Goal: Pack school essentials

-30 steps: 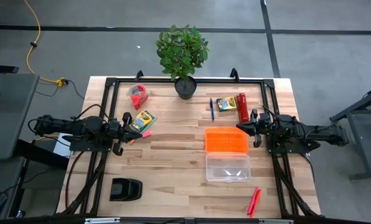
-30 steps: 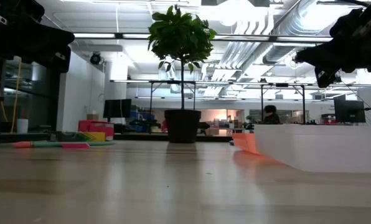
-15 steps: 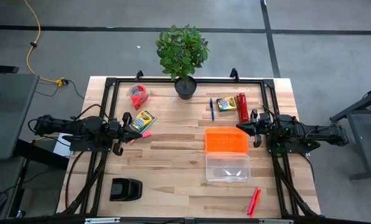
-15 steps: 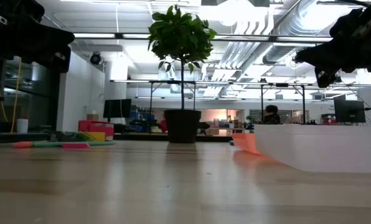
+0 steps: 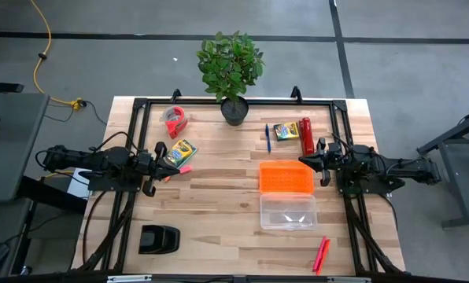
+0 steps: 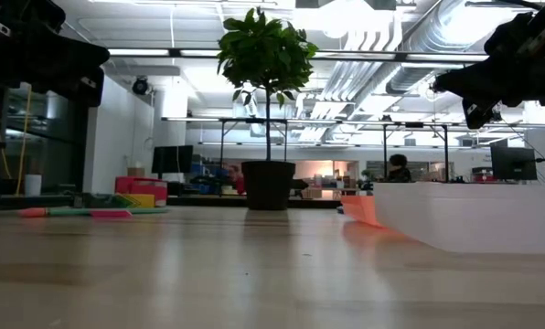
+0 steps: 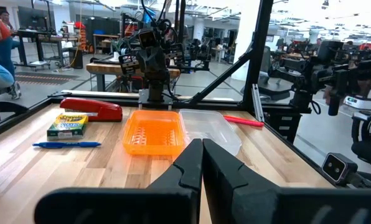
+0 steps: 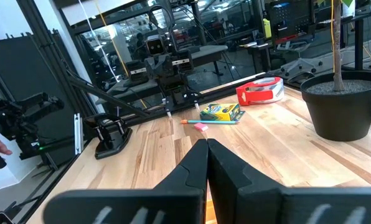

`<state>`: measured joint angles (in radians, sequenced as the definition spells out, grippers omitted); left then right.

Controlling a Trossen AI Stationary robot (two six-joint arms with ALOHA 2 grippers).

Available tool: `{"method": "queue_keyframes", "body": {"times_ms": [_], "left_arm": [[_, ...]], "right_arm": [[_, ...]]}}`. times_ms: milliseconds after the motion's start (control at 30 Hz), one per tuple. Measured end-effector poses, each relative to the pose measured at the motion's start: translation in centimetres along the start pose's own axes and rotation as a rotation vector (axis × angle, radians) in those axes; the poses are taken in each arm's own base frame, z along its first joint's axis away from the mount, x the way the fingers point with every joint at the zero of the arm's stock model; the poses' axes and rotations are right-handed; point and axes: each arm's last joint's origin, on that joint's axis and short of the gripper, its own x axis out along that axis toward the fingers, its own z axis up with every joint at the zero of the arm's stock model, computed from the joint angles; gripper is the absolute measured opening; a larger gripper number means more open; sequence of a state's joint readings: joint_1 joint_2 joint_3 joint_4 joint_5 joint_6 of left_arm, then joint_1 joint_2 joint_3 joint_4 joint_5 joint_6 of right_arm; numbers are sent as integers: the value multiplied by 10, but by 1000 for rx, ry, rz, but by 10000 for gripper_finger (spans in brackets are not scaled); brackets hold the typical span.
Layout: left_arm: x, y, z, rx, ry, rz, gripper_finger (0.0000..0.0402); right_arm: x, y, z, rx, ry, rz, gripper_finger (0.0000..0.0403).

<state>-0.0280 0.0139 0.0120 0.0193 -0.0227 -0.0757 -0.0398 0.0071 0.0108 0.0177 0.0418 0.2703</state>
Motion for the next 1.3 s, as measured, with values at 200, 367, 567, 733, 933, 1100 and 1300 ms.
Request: {"method": "queue_keyframes", "body": {"times_ms": [200, 367, 567, 733, 933, 1100, 1300], "left_arm": [[0, 0, 0, 0, 0, 0, 0], [0, 0, 0, 0, 0, 0, 0], [0, 0, 0, 0, 0, 0, 0], [0, 0, 0, 0, 0, 0, 0], [0, 0, 0, 0, 0, 0, 0], [0, 0, 0, 0, 0, 0, 0], [0, 0, 0, 0, 0, 0, 0]], "right_arm": [[0, 0, 0, 1, 0, 0, 0], [0, 0, 0, 1, 0, 0, 0], [0, 0, 0, 0, 0, 0, 0], [0, 0, 0, 0, 0, 0, 0], [0, 0, 0, 0, 0, 0, 0], [0, 0, 4, -21, -50, -28, 0], [-6, 4, 33, 221, -384, -24, 0]]}}
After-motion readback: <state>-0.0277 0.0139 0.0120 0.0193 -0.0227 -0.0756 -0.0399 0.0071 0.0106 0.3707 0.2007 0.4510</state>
